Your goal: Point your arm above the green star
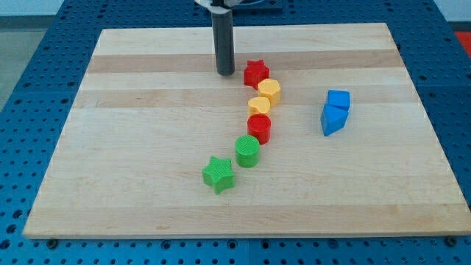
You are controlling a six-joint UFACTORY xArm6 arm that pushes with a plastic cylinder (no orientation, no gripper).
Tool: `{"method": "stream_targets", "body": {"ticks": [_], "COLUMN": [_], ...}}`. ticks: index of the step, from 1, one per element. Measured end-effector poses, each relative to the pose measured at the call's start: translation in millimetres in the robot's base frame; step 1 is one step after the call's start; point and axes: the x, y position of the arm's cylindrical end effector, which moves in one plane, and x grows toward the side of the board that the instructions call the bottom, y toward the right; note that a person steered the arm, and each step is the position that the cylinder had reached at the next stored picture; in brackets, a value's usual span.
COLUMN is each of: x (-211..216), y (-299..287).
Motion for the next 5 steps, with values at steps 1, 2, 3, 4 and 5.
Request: {"method": "stream_targets", "body": {"ticks": [1,2,3,4,5], "x": [-24,-22,4,69,71], "y": [14,56,97,107,107]}}
